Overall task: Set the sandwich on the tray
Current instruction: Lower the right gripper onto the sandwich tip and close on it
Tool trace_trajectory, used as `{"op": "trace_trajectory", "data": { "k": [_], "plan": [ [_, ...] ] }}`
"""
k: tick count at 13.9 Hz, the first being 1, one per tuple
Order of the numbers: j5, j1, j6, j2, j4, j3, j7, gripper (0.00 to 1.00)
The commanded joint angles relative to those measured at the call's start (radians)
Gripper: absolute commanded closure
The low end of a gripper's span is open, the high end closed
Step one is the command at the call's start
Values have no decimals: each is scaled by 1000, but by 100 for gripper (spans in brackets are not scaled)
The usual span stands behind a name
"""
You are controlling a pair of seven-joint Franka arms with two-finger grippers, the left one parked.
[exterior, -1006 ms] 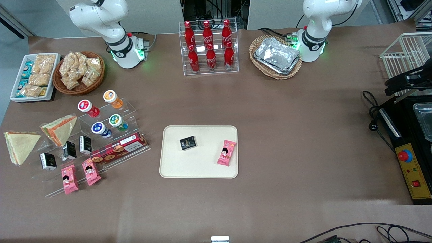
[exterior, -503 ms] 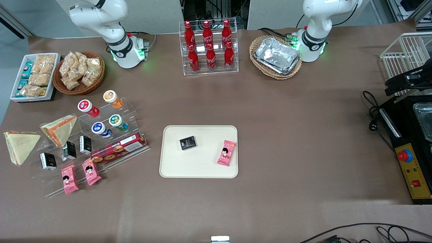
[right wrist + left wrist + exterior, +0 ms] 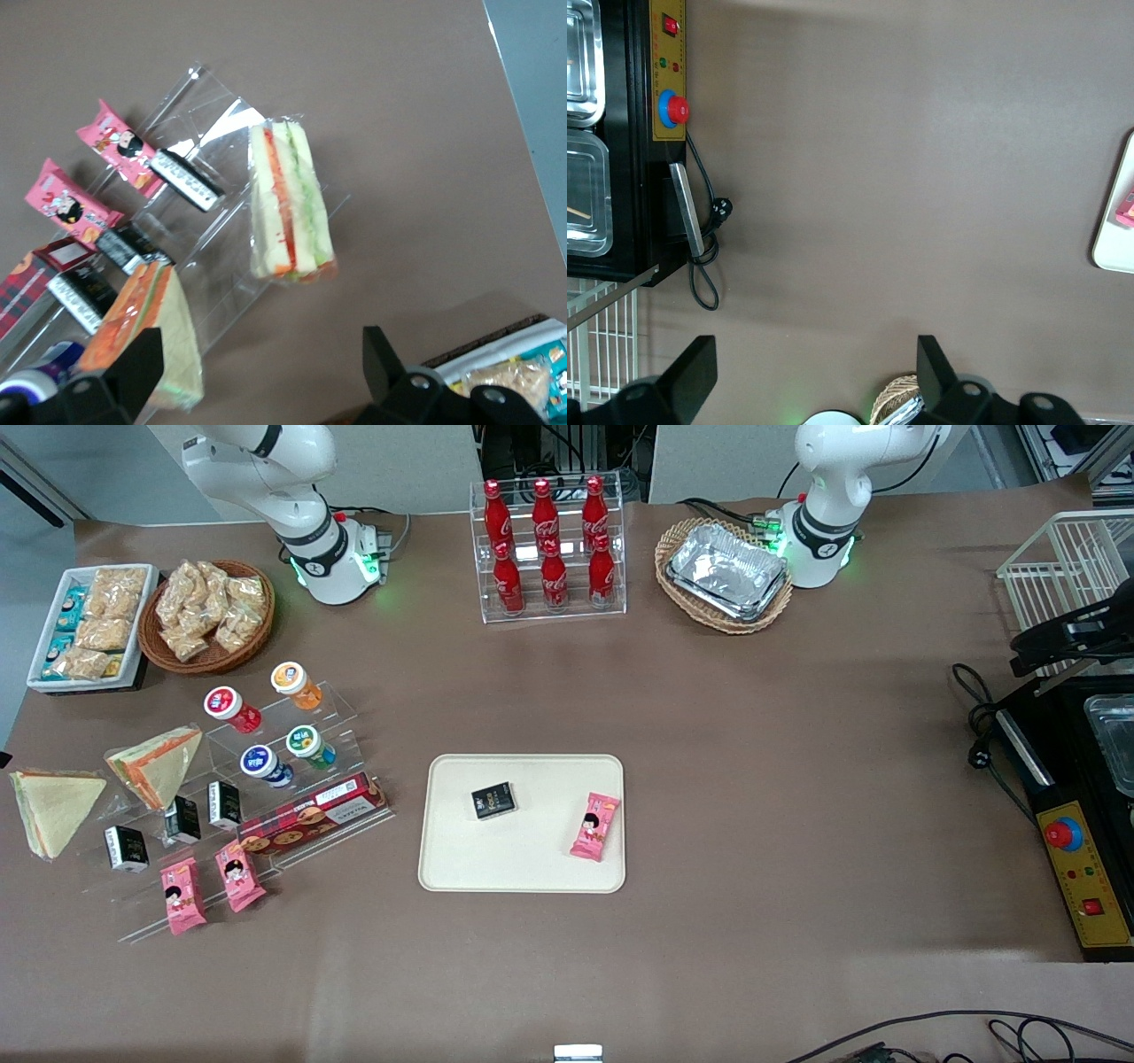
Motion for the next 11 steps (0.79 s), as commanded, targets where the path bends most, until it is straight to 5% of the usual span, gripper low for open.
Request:
{"op": "trace_trajectory", "data": {
  "k": [1, 4, 8, 11],
  "plan": [
    [41, -14, 123, 4, -85, -4, -45, 0],
    [61, -14, 175, 21, -126, -4, -69, 0],
    [202, -28, 212, 104, -132, -4, -188, 0],
    [231, -36, 264, 156, -132, -4, -230, 0]
  ]
}}
